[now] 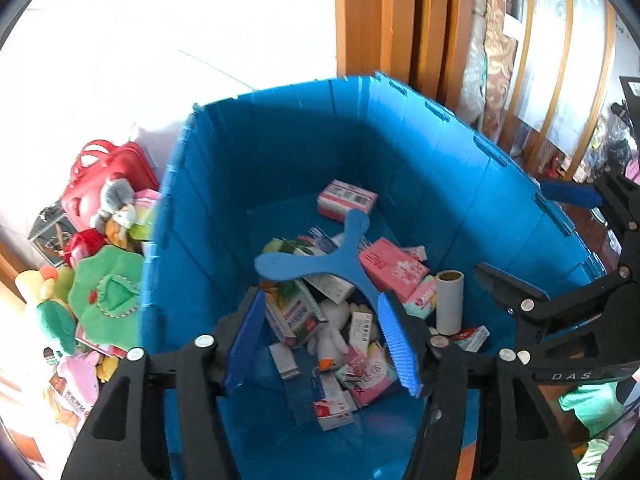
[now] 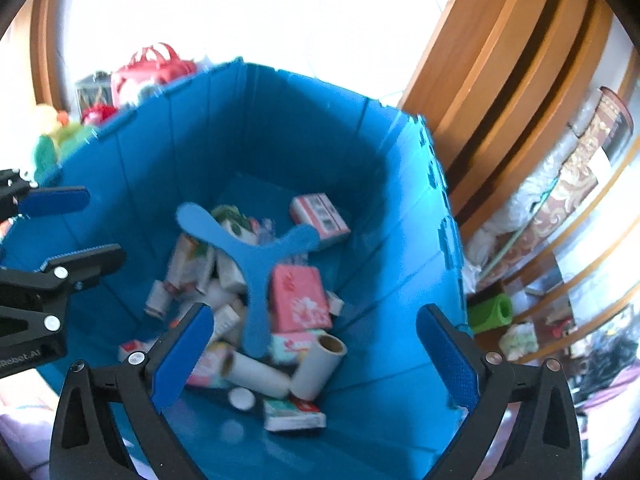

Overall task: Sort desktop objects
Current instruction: 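Move both open tools back toward the pile on the bed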

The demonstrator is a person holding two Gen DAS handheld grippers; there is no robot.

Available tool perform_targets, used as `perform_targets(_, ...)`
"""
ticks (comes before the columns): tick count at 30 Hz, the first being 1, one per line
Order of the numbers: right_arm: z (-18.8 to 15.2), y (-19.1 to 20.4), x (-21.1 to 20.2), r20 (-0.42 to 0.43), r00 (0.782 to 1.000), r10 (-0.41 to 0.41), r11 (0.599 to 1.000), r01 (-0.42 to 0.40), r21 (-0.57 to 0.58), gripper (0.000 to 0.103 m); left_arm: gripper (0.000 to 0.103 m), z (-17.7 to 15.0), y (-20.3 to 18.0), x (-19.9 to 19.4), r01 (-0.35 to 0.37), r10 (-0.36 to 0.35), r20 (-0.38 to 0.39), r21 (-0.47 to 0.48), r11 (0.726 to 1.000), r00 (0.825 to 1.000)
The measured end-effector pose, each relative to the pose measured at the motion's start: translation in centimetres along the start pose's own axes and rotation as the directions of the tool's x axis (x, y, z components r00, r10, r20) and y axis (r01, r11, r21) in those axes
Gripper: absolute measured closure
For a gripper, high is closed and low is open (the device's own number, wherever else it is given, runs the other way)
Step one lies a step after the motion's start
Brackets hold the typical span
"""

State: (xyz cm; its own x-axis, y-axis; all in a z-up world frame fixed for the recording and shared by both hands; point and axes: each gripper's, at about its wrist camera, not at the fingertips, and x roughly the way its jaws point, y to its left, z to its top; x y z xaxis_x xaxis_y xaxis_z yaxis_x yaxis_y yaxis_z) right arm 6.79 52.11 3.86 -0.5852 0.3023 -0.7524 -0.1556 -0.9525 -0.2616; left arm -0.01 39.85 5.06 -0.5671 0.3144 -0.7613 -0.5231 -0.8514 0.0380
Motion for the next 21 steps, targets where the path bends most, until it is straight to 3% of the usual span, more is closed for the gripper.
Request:
perform_targets(11,2.9,7.5,-3.1,0.102,0.994,0.036,0.997,-0.028,-0.077,0.000,0.039,-2.1,7.2,-4.7,-0.066,0.074,0.113,-0.072,0.995,0.991)
perform_targets(21,6.9,17.3,-4.0,0.150,0.981,0.121,0.980,-0.095,-0.175,0.000,0.039,-5.7,16.8,-6.8,-0.136,0.159,0.112,-0.190,0.972,0.981)
